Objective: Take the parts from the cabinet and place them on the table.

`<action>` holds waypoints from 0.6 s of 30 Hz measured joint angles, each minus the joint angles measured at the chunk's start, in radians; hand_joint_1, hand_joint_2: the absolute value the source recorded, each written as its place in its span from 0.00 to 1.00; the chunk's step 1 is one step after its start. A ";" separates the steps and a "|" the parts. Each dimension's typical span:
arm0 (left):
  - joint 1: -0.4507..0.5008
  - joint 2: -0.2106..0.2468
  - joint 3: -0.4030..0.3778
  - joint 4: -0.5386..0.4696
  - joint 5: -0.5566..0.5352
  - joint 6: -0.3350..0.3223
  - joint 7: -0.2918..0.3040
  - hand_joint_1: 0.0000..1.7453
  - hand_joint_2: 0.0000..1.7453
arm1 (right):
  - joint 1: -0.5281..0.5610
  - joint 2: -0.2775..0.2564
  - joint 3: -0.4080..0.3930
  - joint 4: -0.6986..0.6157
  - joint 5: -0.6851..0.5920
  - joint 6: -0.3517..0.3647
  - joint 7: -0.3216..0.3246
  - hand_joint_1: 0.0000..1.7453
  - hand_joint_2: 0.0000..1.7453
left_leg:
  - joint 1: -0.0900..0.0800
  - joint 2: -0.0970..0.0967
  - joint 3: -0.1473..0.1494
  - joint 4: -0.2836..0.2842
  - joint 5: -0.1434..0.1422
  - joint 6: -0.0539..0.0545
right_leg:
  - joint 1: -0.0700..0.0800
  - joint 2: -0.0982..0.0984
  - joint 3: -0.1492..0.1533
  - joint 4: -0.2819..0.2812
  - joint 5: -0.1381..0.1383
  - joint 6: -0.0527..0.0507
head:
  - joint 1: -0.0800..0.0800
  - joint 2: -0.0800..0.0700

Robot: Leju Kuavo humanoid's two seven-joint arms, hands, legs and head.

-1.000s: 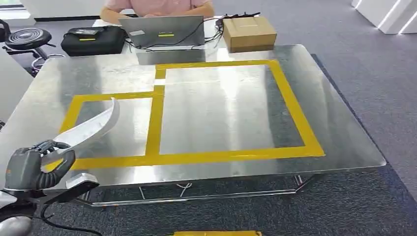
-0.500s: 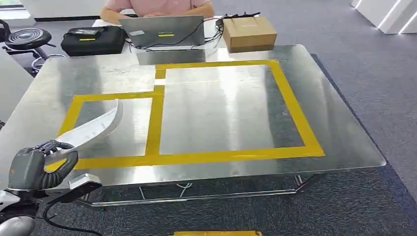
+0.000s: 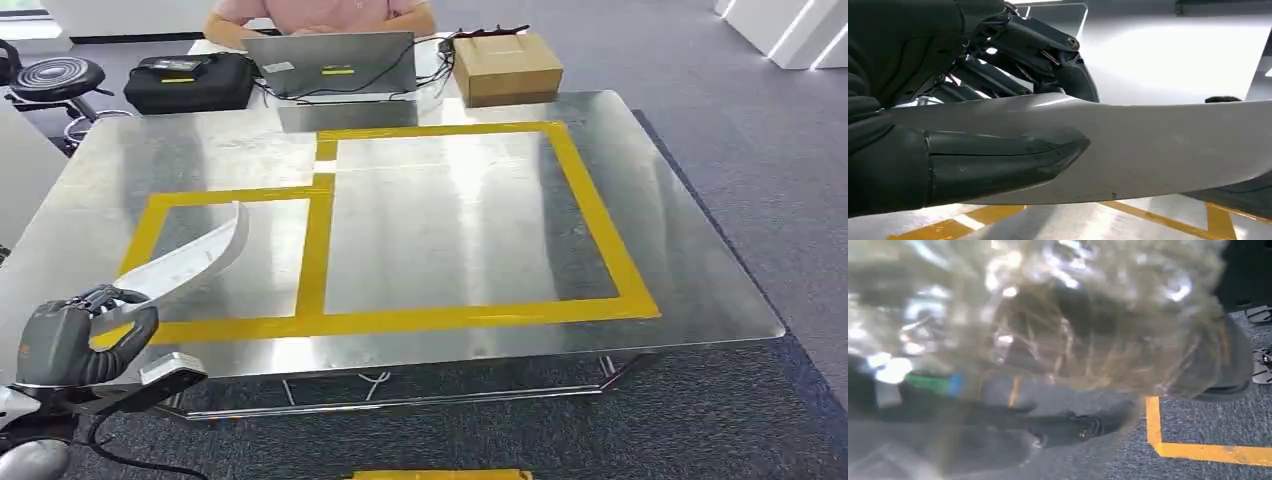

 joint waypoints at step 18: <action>-0.001 0.002 -0.011 0.004 -0.002 0.000 0.004 1.00 1.00 | -0.010 0.000 0.010 0.000 0.000 -0.003 0.000 0.00 0.00 | 0.000 0.000 0.000 0.001 0.000 0.000 | 0.000 0.000 0.000 0.000 0.000 0.000 | 0.000 0.000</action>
